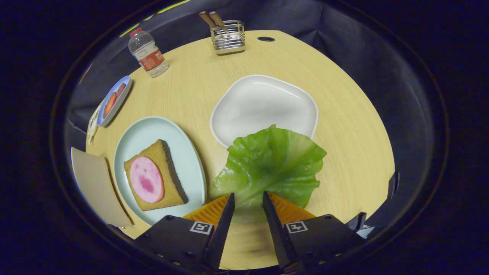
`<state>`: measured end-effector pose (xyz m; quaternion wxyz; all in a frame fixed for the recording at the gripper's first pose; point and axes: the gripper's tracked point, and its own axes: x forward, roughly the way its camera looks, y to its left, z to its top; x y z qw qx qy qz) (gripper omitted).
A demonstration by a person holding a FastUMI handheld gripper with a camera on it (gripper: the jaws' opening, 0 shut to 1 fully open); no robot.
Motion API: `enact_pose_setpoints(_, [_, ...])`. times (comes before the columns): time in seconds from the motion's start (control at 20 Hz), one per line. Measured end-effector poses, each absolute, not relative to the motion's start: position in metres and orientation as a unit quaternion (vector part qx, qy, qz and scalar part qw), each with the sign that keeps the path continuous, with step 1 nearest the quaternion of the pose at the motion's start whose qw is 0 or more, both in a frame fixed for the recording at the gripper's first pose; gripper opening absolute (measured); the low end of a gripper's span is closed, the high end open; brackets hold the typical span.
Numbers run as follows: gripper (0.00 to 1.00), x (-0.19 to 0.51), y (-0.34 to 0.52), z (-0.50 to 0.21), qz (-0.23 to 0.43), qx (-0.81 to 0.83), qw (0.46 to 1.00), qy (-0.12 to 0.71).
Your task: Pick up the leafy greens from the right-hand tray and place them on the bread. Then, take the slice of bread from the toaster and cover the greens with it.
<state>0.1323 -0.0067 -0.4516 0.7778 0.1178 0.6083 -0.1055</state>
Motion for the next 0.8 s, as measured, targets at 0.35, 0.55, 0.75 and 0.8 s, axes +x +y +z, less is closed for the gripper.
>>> enact_pose_setpoints(0.35, [0.01,0.128,0.005,-0.451,-0.060,0.164,0.771,0.613])
enact_pose_setpoints(0.55, [0.00,0.117,-0.011,-0.442,-0.050,0.153,0.784,0.599])
enact_pose_setpoints(0.75, [0.00,0.117,-0.023,-0.431,-0.046,0.147,0.794,0.589])
enact_pose_setpoints(0.8, [0.00,0.116,-0.024,-0.431,-0.046,0.147,0.791,0.593])
